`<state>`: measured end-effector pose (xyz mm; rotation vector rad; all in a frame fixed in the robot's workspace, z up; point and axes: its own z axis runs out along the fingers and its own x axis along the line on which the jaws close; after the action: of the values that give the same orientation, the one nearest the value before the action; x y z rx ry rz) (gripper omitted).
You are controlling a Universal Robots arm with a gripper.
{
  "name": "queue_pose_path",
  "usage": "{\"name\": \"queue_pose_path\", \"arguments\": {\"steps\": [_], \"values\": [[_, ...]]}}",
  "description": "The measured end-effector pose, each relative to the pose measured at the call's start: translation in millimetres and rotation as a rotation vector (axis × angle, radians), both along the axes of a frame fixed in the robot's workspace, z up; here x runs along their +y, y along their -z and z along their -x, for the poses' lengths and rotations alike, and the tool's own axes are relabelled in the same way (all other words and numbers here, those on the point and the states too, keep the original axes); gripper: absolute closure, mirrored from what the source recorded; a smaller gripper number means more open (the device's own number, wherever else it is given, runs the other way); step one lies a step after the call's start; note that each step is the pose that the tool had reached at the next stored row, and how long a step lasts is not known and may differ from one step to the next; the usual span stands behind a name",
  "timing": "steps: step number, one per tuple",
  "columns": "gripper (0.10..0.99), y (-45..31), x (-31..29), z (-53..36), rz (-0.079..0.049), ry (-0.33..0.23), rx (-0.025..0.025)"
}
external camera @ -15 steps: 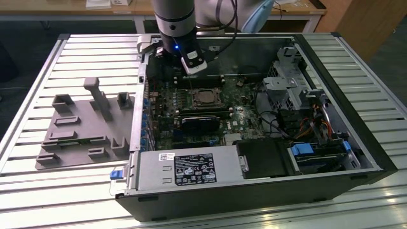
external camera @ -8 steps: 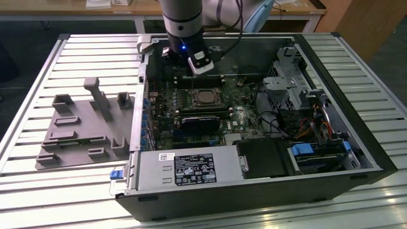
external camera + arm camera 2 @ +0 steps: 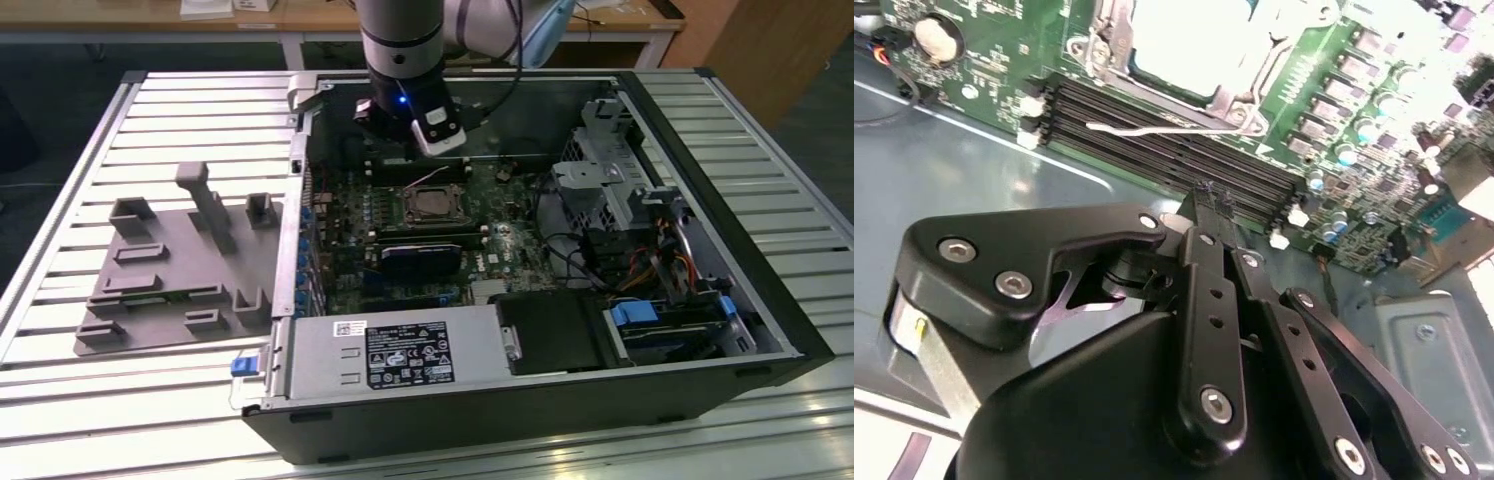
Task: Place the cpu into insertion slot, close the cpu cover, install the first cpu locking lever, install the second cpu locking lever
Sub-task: 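Install the first cpu locking lever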
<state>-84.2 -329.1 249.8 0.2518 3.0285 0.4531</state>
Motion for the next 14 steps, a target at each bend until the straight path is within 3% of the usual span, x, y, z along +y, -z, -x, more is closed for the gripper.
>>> {"name": "queue_pose_path", "arguments": {"steps": [7, 9, 14], "values": [[0.984, 0.6, 0.0, -2.9, 0.004, 0.0, -0.0016], [0.984, 1.5, 0.0, -2.7, 0.008, 0.0, -0.0093], [0.984, 5.3, 0.0, -1.7, 0.018, 0.0, -0.0346]]}}
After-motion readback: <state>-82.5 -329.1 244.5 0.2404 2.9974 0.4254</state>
